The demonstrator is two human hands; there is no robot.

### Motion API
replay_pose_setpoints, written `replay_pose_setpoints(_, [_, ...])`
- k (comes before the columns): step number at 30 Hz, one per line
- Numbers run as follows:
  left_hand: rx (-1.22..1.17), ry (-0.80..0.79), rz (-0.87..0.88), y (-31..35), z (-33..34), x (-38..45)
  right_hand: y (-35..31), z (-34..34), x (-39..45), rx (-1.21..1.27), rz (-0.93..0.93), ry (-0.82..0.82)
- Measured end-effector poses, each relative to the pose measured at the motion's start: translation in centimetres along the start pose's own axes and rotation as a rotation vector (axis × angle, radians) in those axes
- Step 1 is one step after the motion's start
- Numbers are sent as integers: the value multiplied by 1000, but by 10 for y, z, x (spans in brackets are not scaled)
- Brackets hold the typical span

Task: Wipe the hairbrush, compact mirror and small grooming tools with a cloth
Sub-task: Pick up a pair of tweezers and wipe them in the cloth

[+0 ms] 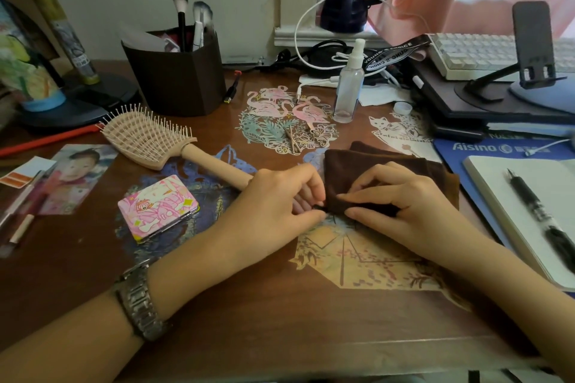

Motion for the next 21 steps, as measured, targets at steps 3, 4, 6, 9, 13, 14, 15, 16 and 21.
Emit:
replay_pose_setpoints(3, [-12, -24, -30, -3, -7, -8, 1, 1, 0, 3, 5, 1])
replay_pose_setpoints(4, [-17, -34, -45, -4, -11, -11, 1, 0, -1, 7, 10, 2])
replay_pose_setpoints(6, [-7, -59, -72, -7, -18, -17, 1, 0, -1, 20, 25, 1])
replay_pose_setpoints(9, [22, -86, -97, -11, -29, -23, 2, 0, -2, 41, 45, 0])
replay_pose_setpoints(13, [31, -95, -105, -14, -36, -21, 4, -3, -2, 98, 78, 27])
replay_pose_setpoints(14, [30, -93, -101, -13, -36, -21, 4, -4, -2, 106, 80, 30])
replay_pose_setpoints(15, [34, -95, -97, -13, -35, -21, 4, -4, -2, 110, 79, 32])
replay_pose_setpoints(16, [40, -99, -91, -12, -34, -22, 4, -5, -2, 116, 79, 32])
replay_pose_setpoints(21, [106, -127, -62, -12, -30, -23, 1, -7, -2, 139, 104, 25])
Point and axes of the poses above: each hand's wrist, its own x-axis towards the middle knuckle, its own z-axis out of the palm, y = z × x, the point moved 3 cm from there along x, towards the middle knuckle, and after that the axes turned 6 degrees about -y, right-handed, at the moved point
